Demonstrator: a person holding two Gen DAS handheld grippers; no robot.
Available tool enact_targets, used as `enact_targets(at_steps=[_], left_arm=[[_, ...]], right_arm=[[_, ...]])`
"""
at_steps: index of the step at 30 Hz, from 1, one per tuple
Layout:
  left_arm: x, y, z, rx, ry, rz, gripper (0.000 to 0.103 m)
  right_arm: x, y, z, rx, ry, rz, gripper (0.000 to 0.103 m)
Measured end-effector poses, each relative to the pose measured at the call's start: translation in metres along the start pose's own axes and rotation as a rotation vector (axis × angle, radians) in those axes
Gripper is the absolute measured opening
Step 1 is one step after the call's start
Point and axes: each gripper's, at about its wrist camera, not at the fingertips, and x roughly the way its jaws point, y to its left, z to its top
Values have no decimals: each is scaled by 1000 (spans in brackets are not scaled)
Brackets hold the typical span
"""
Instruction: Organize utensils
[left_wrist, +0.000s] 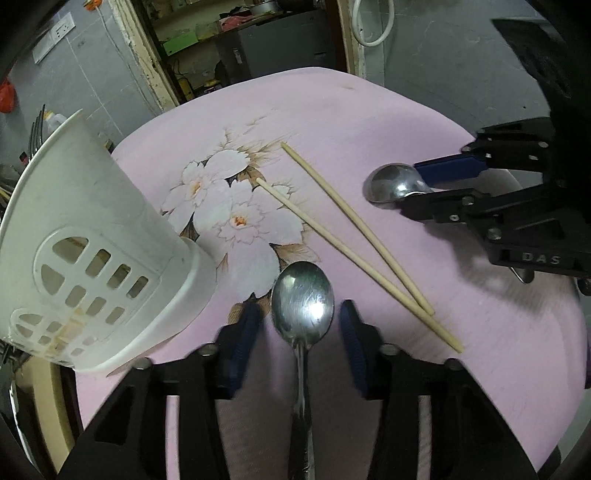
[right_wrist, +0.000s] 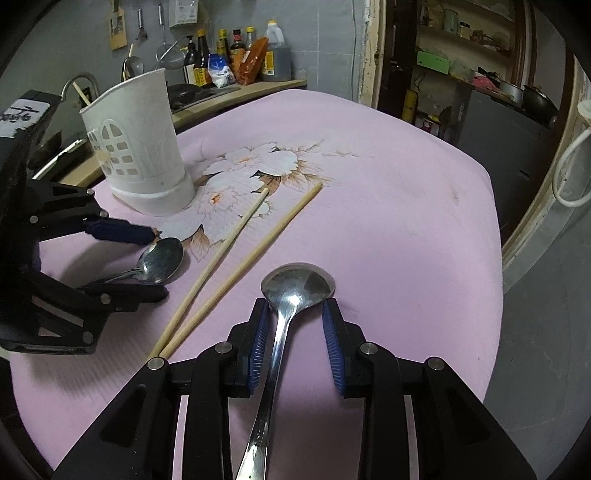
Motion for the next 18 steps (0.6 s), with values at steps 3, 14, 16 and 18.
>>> enact_targets(at_steps=[3,14,16,18], left_arm=[[2,-5,2,39,-7,25,29],[-9,31,-7,-161,-76,-161,29],[-14,34,-10,-188,-90,-176,29],[-19,37,-15,-211,-107,-182,29]], right_arm=[[4,6,4,-29,21,-22,28],[10,22,7,-133,72,-104,32],[11,19,8,-114,61,-111,19],[11,16,7,-100,48,-121,11]])
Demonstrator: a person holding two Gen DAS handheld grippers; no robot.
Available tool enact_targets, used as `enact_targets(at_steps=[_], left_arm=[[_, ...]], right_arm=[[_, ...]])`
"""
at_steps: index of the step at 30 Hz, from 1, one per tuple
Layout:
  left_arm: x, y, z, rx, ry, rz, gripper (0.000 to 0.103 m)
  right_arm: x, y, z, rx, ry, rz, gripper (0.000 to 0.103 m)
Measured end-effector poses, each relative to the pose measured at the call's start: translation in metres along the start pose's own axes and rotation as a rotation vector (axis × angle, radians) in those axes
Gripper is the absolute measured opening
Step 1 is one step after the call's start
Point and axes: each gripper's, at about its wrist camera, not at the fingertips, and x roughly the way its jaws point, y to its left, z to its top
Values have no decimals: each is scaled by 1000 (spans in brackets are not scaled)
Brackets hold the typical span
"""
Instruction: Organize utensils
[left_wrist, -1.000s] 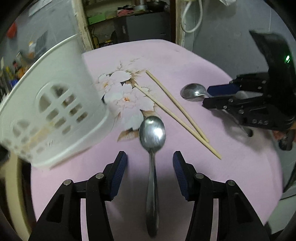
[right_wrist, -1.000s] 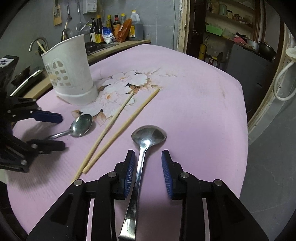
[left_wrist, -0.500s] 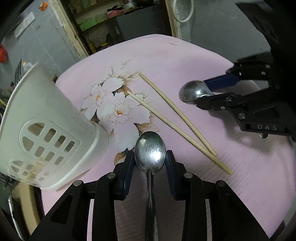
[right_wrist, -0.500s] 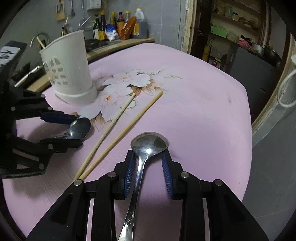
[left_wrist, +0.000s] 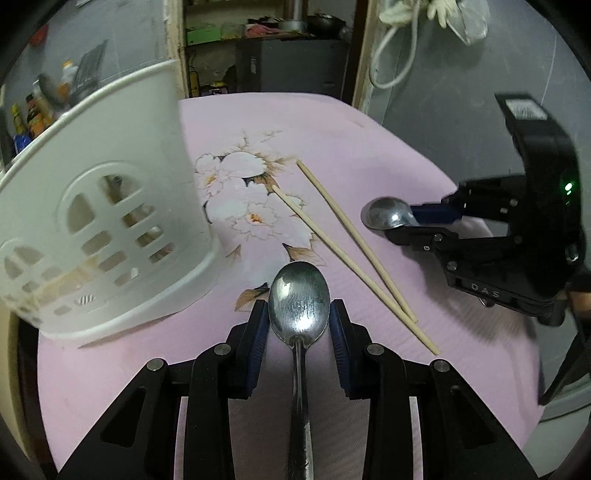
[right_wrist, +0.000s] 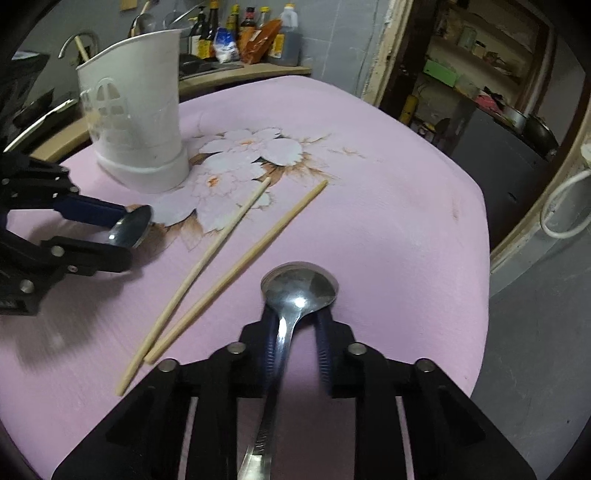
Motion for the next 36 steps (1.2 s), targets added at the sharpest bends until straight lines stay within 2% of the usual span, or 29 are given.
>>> enact_targets(at_steps=[3,9,20,28,36], left_arm=[[-7,4,-3,-23,-28,5,29],[-29,14,-8,-64,-122,6,29],[-78,17,-28,-82,-369,64,29],[-93,11,-36,-72,-499,99,29],[-111,18,-40,-82,-584,104,29]], right_arm=[[-2,-1,-4,17,-27,-24,7],[-15,10,-12,-12,-101,-77,6],[-60,42,-22,-128,-364,-212,6],[-83,53,-19,-122,-517,-187,6],[-97,64,-10,-88,-647,-149,6]])
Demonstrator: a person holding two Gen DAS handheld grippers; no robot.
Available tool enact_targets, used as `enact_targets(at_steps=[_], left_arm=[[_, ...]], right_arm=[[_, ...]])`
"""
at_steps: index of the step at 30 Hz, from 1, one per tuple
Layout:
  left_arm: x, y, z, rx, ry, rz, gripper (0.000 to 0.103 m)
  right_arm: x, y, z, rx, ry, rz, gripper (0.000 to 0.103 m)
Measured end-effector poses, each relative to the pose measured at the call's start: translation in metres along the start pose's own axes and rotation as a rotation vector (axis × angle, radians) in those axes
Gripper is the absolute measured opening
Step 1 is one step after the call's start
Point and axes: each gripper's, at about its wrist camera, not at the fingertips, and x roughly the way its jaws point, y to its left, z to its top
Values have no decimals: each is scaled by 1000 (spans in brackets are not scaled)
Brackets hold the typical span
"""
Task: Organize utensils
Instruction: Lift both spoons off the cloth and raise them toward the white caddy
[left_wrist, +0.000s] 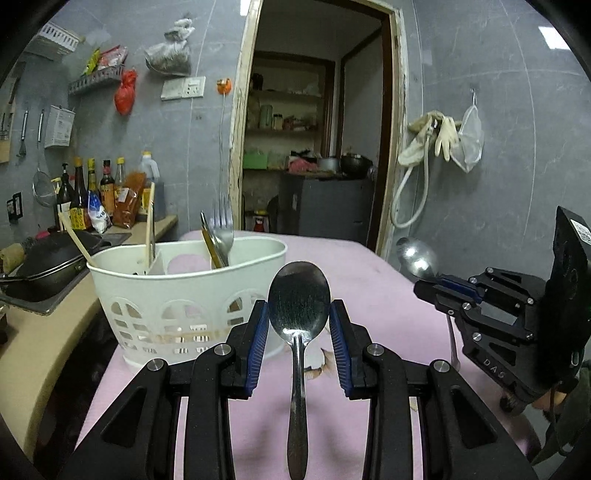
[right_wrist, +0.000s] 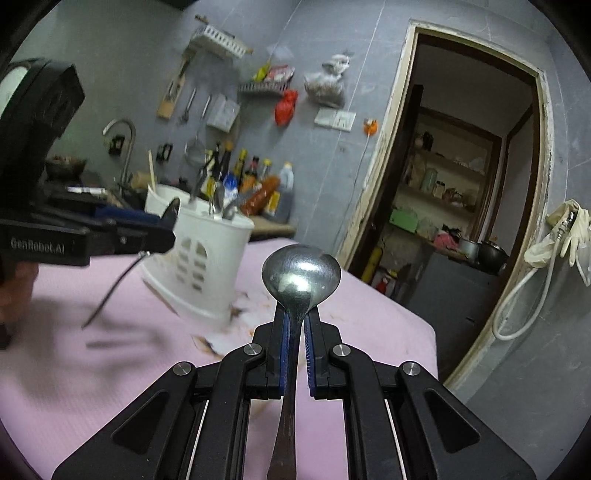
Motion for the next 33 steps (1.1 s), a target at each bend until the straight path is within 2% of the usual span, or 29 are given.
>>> enact_targets(at_steps=[7,16,23,33], left_arm=[[-9,8,8,-33,-50,1,29],[-20,23,24,-67,-94,20,29],[-25,42,47,-79,-129,49,29],[-29,94,96,-152,-198,108,29]], right_arm=[[1,8,21,52,-113,27,6],[6,13,39,102,-205,46,6],[18,8,65,174,-286,73,6],[47,-7,107,329,-431,120,6]])
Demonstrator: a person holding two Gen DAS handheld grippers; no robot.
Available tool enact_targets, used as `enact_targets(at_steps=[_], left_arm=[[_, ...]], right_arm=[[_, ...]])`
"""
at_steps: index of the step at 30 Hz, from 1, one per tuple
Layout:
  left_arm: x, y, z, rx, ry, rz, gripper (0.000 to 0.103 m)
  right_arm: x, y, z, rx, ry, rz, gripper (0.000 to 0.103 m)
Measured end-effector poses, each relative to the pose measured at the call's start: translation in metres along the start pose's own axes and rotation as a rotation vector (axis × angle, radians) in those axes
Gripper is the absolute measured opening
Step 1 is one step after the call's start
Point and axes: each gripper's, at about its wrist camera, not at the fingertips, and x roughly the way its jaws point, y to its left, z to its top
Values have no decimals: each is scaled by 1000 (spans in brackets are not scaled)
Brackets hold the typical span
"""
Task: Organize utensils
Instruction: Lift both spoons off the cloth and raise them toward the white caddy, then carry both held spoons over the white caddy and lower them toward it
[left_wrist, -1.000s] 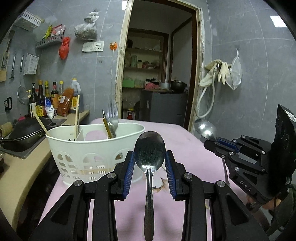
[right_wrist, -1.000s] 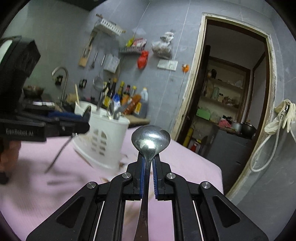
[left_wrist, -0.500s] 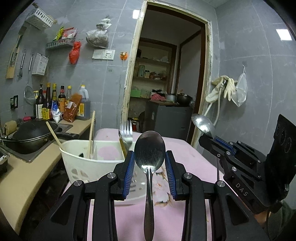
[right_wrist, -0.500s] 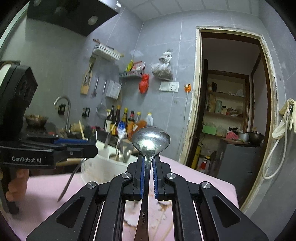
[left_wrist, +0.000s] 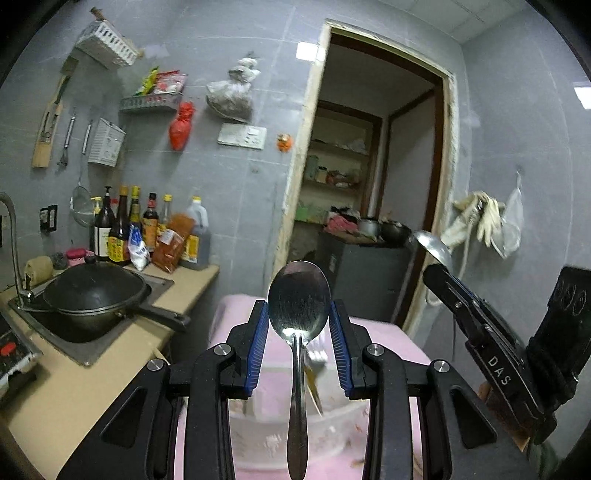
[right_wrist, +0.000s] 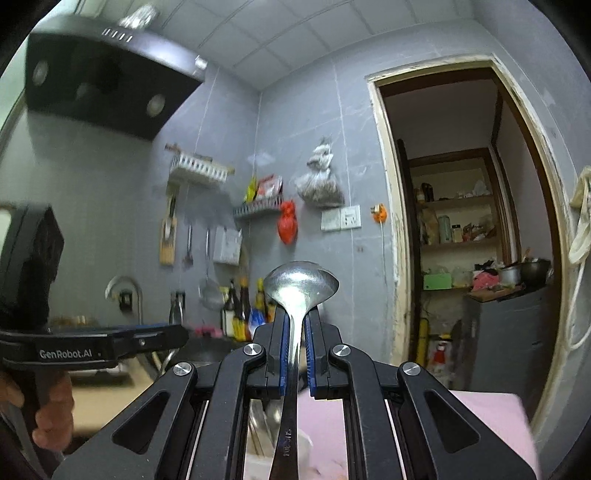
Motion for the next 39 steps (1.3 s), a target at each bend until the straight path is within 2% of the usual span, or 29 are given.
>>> enact_targets(at_steps=[7,14,21,27,31,39], left_arm=[[19,31,18,-55,-79,58,29],[38,60,3,-130,-131,117,29],[40,56,-9,-153,-185,183,29],[41,53,-14,-175,-206,194,29],[41,50,-16,-156,-212,199,29],[43,56,-14,-190,-193,186,29]], right_arm=[[31,-11,0,115,-79,25,6],[46,-20,-18,164,-106,41,6],[52,-32,-28,227,-107,52,6],[56,-38,-32,273,-107,74,6],[59,-33,-33,256,-96,90,6],[59,-26,-28,238,-80,109,6]])
